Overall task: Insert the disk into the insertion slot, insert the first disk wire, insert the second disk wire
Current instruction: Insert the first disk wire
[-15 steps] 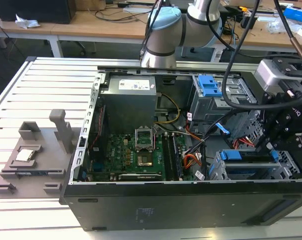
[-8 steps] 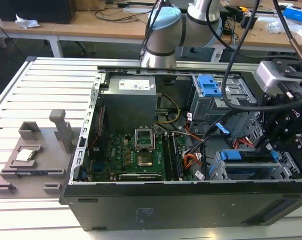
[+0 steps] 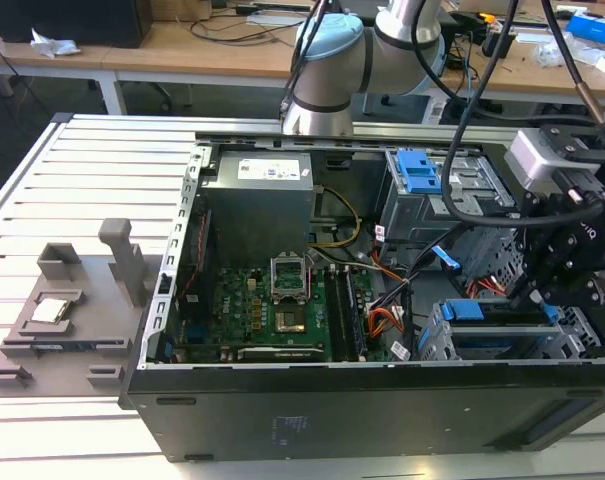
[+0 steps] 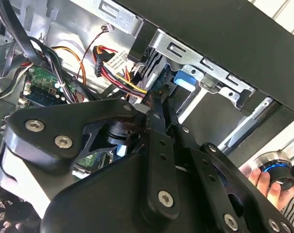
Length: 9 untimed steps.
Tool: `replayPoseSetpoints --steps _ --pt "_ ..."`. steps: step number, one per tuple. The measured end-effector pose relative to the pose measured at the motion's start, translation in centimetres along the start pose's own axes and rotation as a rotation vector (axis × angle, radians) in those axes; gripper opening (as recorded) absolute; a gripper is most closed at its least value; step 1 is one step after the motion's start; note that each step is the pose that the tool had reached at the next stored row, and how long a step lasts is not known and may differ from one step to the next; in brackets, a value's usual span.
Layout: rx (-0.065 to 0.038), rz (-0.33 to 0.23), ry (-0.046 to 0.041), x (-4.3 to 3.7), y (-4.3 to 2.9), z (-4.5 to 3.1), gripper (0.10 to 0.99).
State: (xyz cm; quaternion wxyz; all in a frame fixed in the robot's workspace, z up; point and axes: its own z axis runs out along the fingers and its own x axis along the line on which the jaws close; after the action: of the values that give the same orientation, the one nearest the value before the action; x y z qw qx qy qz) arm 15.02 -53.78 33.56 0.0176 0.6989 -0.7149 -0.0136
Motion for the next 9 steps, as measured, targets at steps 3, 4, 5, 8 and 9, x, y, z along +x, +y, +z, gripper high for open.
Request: replayPoseSetpoints --steps 3,4,5,8,9 --pt "0.000 0.000 -0.0019 0.00 0.00 0.10 0.180" --pt "0.000 0.000 -0.0013 0.00 0.00 0.09 0.243" --pt "0.000 0.000 -0.0009 0.00 0.02 -0.49 0.243" --pt "0.000 0.000 -0.0006 -0.24 0.12 -2.47 0.243" --pt "0.000 0.000 -0.0007 -0.47 0.18 -3.28 0.227"
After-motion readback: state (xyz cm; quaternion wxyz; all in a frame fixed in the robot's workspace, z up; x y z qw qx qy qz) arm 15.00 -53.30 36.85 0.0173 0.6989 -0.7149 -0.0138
